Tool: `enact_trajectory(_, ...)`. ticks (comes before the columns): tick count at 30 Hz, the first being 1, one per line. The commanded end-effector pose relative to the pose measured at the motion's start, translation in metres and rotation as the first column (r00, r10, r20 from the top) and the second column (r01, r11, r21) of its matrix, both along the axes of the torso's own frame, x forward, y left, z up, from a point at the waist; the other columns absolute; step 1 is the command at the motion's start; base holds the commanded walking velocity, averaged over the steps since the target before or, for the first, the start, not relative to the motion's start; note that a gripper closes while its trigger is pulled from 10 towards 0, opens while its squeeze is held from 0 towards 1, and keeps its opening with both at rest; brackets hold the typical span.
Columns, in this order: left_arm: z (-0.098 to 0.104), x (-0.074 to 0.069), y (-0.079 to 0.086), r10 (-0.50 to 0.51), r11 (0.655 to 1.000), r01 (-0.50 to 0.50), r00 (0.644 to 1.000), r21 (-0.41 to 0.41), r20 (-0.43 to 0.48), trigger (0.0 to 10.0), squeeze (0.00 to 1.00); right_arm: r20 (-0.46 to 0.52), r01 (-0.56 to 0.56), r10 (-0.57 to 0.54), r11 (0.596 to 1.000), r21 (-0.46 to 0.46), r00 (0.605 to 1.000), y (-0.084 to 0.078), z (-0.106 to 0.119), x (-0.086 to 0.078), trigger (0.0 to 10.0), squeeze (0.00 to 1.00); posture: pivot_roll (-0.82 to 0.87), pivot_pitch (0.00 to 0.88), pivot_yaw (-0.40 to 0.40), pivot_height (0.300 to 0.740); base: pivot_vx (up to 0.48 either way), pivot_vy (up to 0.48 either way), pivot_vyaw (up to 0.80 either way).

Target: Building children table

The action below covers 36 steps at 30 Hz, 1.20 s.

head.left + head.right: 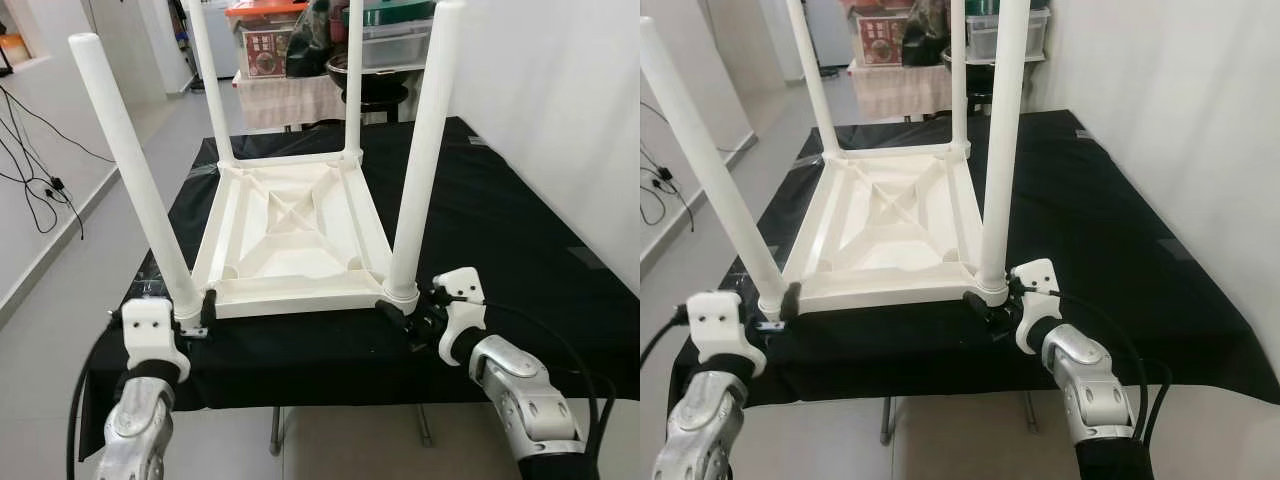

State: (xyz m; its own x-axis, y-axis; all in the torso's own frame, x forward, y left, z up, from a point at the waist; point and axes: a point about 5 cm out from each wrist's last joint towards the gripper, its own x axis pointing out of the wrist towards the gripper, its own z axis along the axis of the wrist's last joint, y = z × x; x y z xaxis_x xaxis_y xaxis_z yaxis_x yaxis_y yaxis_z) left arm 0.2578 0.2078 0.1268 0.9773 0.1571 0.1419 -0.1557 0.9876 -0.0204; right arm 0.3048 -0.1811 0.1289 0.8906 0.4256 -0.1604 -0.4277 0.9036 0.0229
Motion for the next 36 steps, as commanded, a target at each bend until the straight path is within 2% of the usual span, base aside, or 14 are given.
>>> enact_trajectory(1,-0.002,-0.001,0.008,0.019,1.0,-0.019,1.0,-0.003,-0.004,10.0,1.0,0.042,-0.024,0.022,0.999,0.041,0.999,0.008,0.013,0.005,10.0,0.0,-0.08,0.0,0.089,0.74,0.0,0.0,0.0)
enact_trajectory(2,-0.003,0.0,0.012,0.021,1.0,-0.022,1.0,-0.004,-0.006,10.0,1.0,0.068,-0.025,0.022,0.998,0.055,0.997,0.011,0.02,0.009,10.0,0.0,-0.08,0.0,0.088,0.74,0.0,0.0,0.0)
enact_trajectory(4,-0.003,0.0,0.012,0.021,1.0,-0.022,1.0,-0.004,-0.006,10.0,1.0,0.068,-0.025,0.022,0.998,0.055,0.997,0.011,0.02,0.009,10.0,0.0,-0.08,0.0,0.088,0.74,0.0,0.0,0.0)
enact_trajectory(5,-0.004,0.005,0.018,0.017,1.0,-0.017,1.0,0.004,-0.014,10.0,1.0,0.107,-0.036,0.027,0.996,0.079,0.994,0.016,0.032,0.016,10.0,0.0,-0.07,0.0,0.091,0.74,0.0,0.0,0.0)
enact_trajectory(13,-0.008,0.02,0.033,0.023,1.0,-0.023,0.999,0.003,-0.039,10.0,1.0,0.168,-0.081,0.062,0.991,0.109,0.984,0.028,0.055,0.023,10.0,0.0,-0.09,0.023,0.11,0.74,0.0,0.0,0.0)
enact_trajectory(14,-0.009,0.022,0.036,0.022,1.0,-0.022,0.999,0.003,-0.045,10.0,0.01,0.179,-0.091,0.071,0.99,0.106,0.981,0.031,0.058,0.024,10.0,0.0,-0.1,0.031,0.109,0.74,0.0,0.0,0.0)
enact_trajectory(20,-0.016,0.034,0.043,0.014,1.0,-0.015,0.998,-0.014,-0.068,10.0,0.0,0.213,-0.118,0.093,0.987,0.105,0.973,0.035,0.071,0.024,10.0,0.0,-0.13,0.045,0.108,0.74,0.0,0.0,0.0)
enact_trajectory(25,-0.02,0.038,0.044,0.012,1.0,-0.013,0.997,-0.018,-0.075,10.0,0.0,0.23,-0.119,0.093,0.987,0.106,0.969,0.034,0.079,0.024,10.0,0.0,-0.14,0.05,0.106,0.74,0.0,0.0,0.0)
enact_trajectory(30,-0.021,0.047,0.043,-0.007,0.999,0.005,0.998,-0.032,-0.067,10.0,0.0,0.29,-0.141,0.108,0.985,0.096,0.951,0.034,0.105,0.023,10.0,0.0,-0.18,0.06,0.106,0.74,0.0,0.0,0.0)
enact_trajectory(36,-0.017,0.057,0.041,-0.02,0.999,0.018,0.999,-0.038,-0.05,10.0,0.0,0.32,-0.157,0.121,0.984,0.089,0.94,0.037,0.12,0.023,10.0,0.0,-0.2,0.064,0.108,0.74,0.0,0.0,0.0)
